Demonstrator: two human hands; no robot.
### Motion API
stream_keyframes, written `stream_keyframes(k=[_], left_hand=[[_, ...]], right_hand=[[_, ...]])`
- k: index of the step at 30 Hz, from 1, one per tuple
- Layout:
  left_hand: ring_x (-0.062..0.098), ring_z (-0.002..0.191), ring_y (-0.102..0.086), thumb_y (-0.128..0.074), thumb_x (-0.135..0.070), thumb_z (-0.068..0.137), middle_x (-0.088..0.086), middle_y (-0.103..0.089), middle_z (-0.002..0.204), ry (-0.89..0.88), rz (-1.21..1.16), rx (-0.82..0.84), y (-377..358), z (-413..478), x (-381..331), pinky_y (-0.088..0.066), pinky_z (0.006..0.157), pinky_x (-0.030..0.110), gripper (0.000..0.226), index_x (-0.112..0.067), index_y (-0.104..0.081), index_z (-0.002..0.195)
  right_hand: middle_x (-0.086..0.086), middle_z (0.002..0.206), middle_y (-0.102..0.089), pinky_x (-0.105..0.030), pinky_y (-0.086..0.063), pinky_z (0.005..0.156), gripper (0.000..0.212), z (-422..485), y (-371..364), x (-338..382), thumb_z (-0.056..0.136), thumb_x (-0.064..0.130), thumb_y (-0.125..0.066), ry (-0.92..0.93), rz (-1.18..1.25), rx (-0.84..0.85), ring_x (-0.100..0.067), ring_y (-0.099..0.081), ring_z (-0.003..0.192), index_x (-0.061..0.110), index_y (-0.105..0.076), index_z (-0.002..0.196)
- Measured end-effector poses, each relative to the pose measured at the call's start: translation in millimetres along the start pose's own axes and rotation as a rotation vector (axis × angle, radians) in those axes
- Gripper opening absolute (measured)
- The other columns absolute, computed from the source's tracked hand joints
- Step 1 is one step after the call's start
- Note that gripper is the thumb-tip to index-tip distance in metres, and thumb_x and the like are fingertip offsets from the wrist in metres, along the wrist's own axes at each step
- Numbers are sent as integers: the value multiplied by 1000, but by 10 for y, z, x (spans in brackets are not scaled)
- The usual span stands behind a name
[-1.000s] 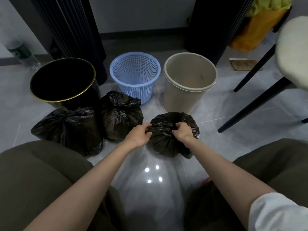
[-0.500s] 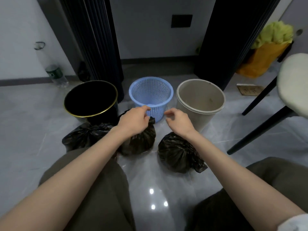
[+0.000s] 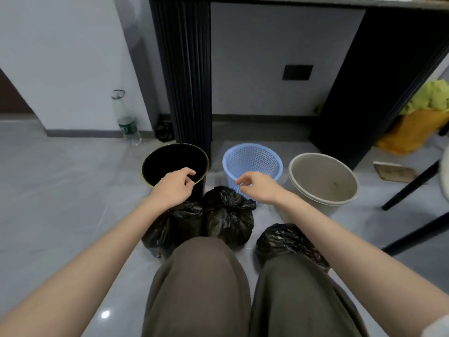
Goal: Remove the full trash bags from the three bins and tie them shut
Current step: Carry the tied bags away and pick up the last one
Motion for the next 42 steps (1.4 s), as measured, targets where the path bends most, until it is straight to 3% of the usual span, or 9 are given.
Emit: stream_keyframes(k=[5,9,17,23,26,30,34,39,42], left_hand=[[24,108,-60,-49,-13,94,6,-63,119,79,-8,19,-78,65,522,-46,94,34,38,-13,-49,131],[25,114,-57,-52,-14,92,6,-60,125,124,53,62,-296,139,957,-45,97,33,39,-15,-51,131],[26,127,-39,-49,-27,94,-1,-41,141,92,343,118,-825,327,1392,-37,102,38,45,-26,-40,139],[28,111,-43,-52,-21,93,7,-44,123,36,316,-36,-972,441,1452,-46,85,39,36,-21,-51,129],[25,112,-39,-55,-21,92,6,-44,121,20,265,-16,-994,464,1505,-48,86,35,35,-21,-52,127],[25,109,-48,-57,-15,90,5,-52,117,-19,200,-35,-1012,424,1573,-48,87,38,39,-17,-52,128],[27,102,-56,-55,-8,89,7,-58,112,-12,177,-113,-1040,349,1563,-49,81,36,32,-12,-57,120],[33,88,-60,-62,0,83,13,-61,97,-79,263,-166,-1100,335,1592,-53,62,37,21,-3,-64,104],[31,92,-59,-63,2,82,12,-60,100,-51,263,-134,-1121,328,1610,-55,67,37,24,-4,-63,106]], right_hand=[[-6,126,-60,-24,-40,89,34,336,-261,0,92,6,-47,-29,-47,44,-21,-54,119,13,-57,124],[-7,132,-56,-36,-42,103,38,654,-613,-191,89,7,-50,-73,-135,90,-24,-50,124,13,-55,127],[-11,141,-41,-47,-37,106,52,1130,-1265,-654,89,12,-49,-182,-338,76,-32,-35,130,22,-40,140],[-11,136,-39,-43,-39,100,53,1340,-1550,-818,89,12,-52,-155,-428,8,-36,-34,123,17,-38,139],[-11,132,-44,-42,-46,91,52,1368,-1616,-886,86,3,-54,-93,-475,-47,-36,-45,113,15,-40,134],[-13,119,-55,-40,-47,85,35,1338,-1660,-967,86,-6,-48,-40,-402,-99,-35,-58,100,8,-50,118],[-13,115,-58,-41,-48,87,23,1343,-1670,-945,90,1,-47,6,-337,-117,-34,-60,98,7,-55,111],[-15,117,-59,-44,-49,91,24,1419,-1605,-913,90,4,-52,51,-284,-115,-34,-60,102,5,-58,113],[-15,116,-60,-43,-49,92,23,1433,-1545,-903,89,5,-54,56,-252,-81,-31,-60,103,6,-60,111]])
Point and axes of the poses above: each hand's wrist, its own z-axis towards the middle knuckle, its own y-axis out of the back of the hand, x = y × z, the point moved 2 cm from there along z, towards the middle knuckle
